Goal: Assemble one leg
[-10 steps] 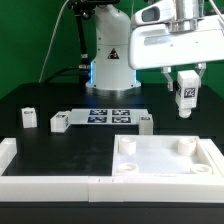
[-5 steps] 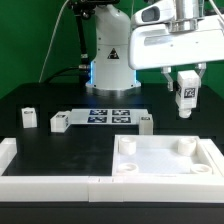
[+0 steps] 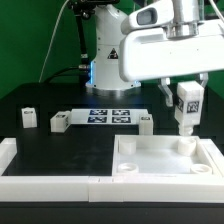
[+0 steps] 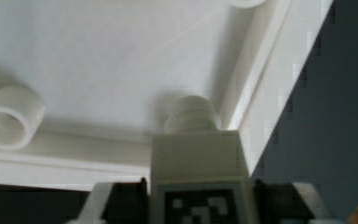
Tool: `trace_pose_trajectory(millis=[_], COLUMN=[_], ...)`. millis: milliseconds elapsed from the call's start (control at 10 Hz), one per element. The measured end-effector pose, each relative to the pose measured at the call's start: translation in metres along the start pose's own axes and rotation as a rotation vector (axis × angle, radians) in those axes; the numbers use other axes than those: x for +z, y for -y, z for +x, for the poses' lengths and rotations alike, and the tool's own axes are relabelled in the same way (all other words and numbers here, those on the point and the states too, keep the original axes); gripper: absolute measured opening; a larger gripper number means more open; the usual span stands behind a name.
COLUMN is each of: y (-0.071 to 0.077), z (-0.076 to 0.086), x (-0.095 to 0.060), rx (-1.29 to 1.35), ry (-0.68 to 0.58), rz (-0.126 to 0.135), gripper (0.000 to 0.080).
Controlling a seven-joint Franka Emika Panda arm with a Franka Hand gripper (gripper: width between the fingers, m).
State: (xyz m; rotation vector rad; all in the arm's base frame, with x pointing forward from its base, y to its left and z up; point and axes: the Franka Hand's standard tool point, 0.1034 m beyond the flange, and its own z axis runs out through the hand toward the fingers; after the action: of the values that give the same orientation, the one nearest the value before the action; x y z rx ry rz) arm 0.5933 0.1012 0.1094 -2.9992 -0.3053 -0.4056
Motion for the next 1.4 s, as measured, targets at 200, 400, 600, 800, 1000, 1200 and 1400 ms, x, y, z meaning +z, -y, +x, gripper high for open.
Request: trace_pose_trajectory(millis=[200, 400, 600, 800, 1000, 1200, 1400], y=[-0.001, 0.000, 0.000, 0.000, 0.009, 0.001, 0.001], z=[0.021, 0.024, 0.024, 0.023, 0.016, 0.022, 0.023], x=[0.011, 0.013, 0.014, 0.014, 0.032, 0.037, 0.038], rx=[-0.014, -0.016, -0.016, -0.013, -0.017, -0.017, -0.017], ry=[-0.010, -0.009, -0.009, -0.015, -0.038, -0.044, -0.050], rz=[0.008, 0.010, 0.010, 0.009, 0.007, 0.005, 0.005], gripper=[0.0288, 0.0288, 0.0288, 0.0288, 0.0288, 0.0288, 0.0288])
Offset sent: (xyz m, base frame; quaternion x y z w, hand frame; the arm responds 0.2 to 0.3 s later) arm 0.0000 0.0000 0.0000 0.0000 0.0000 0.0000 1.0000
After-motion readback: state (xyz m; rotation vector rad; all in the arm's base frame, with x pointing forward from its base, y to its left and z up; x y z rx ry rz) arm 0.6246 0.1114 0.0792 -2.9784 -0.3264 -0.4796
